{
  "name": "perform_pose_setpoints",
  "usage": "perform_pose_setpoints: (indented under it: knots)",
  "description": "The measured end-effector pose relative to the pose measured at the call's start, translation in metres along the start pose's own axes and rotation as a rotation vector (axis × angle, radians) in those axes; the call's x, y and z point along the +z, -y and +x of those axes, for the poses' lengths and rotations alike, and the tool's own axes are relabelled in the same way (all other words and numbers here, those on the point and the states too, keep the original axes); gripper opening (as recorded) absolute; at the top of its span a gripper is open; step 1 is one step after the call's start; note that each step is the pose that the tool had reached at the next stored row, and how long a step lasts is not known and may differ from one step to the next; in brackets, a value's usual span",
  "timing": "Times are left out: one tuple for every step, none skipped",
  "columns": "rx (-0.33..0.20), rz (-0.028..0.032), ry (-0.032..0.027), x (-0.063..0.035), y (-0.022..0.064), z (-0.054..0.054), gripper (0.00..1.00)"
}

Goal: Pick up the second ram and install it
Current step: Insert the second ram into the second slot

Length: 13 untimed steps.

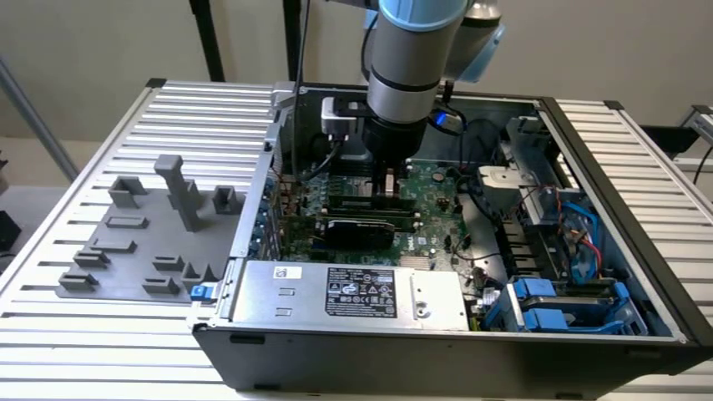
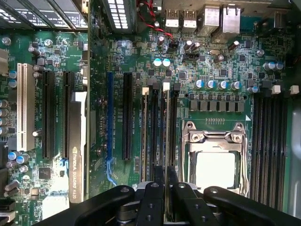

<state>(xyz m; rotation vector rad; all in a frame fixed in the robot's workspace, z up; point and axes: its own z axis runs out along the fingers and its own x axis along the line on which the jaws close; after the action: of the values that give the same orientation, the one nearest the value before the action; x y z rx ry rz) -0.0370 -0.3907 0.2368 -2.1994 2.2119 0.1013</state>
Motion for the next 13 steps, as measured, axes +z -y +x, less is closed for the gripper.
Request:
perform_pose_setpoints:
  knots:
    - [0.0,0.0,-0.0001,0.0001,0.0,0.0,0.14]
    - [0.0,0.0,0.0001,0.0003,0.0,0.0,0.14]
    - [0.0,0.0002,0.0003,0.0007,0.0,0.0,0.14]
    - [0.0,0.0002,0.0004,0.0011,0.0001,0.0,0.14]
    - [0.0,0.0,0.0,0.0015,0.0001,0.0001,0.14]
    - [0.0,0.0,0.0,0.0021,0.0002,0.0001,0.14]
    - [0.0,0.0001,0.0001,0.0026,0.0002,0.0001,0.14]
    - [0.0,0.0,0.0,0.0032,0.0003,0.0002,0.14]
    - [0.0,0.0,0.0001,0.0039,0.0003,0.0002,0.14]
    - [0.0,0.0,0.0,0.0045,0.0003,0.0003,0.14]
    - [0.0,0.0,0.0,0.005,0.0004,0.0003,0.14]
    - [0.0,0.0001,0.0001,0.0055,0.0005,0.0003,0.14]
    - [0.0,0.0,-0.0001,0.0058,0.0005,0.0004,0.14]
